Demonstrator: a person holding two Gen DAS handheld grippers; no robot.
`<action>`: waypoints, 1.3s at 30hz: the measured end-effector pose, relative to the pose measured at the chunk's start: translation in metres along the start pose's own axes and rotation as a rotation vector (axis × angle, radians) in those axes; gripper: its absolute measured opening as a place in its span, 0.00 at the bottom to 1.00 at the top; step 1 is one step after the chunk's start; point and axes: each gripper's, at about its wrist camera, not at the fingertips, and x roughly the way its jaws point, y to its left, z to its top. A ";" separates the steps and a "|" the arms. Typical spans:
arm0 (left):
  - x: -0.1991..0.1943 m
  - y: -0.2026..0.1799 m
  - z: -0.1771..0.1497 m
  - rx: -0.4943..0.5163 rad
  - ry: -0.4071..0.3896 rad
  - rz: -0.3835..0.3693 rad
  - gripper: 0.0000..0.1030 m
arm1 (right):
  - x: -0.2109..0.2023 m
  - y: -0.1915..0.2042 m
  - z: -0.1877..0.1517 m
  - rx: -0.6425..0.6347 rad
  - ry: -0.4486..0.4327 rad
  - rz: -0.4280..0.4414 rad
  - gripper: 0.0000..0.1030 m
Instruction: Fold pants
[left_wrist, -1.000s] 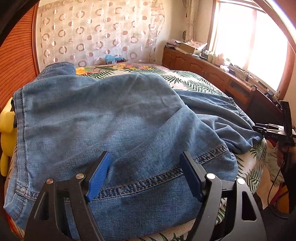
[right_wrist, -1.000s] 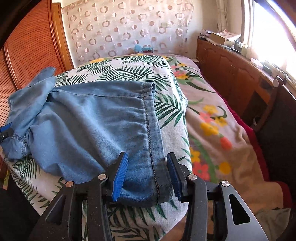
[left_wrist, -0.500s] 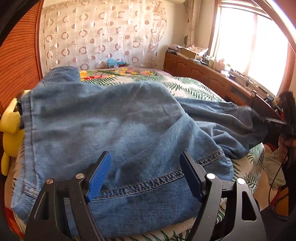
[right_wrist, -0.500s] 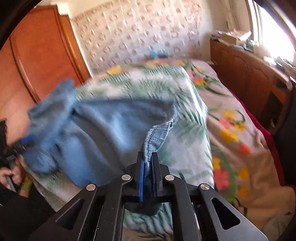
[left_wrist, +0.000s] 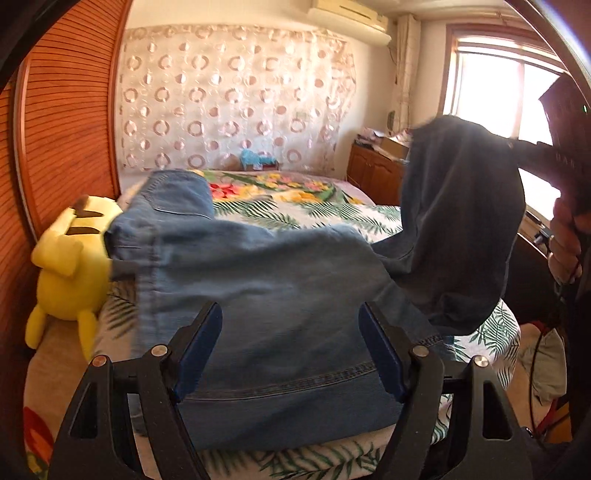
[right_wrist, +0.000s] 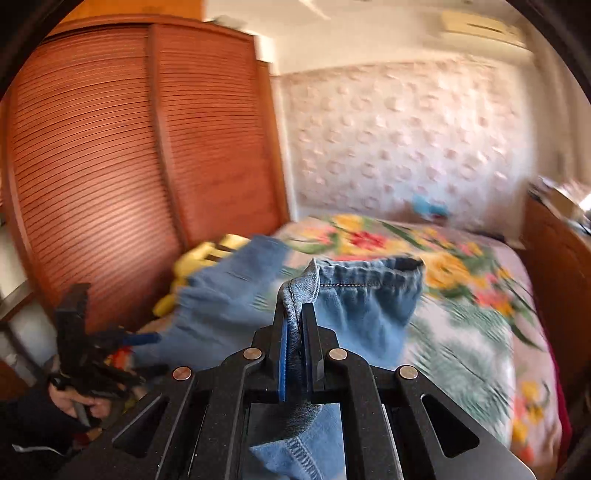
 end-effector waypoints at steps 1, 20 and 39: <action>-0.003 0.004 0.000 -0.004 -0.005 0.007 0.75 | 0.007 0.008 0.005 -0.017 -0.001 0.022 0.06; 0.004 0.032 -0.017 -0.060 0.032 0.019 0.75 | 0.086 0.026 0.038 -0.057 0.121 0.075 0.32; 0.048 0.020 -0.050 -0.034 0.156 -0.011 0.69 | 0.218 0.037 -0.001 -0.165 0.395 -0.014 0.36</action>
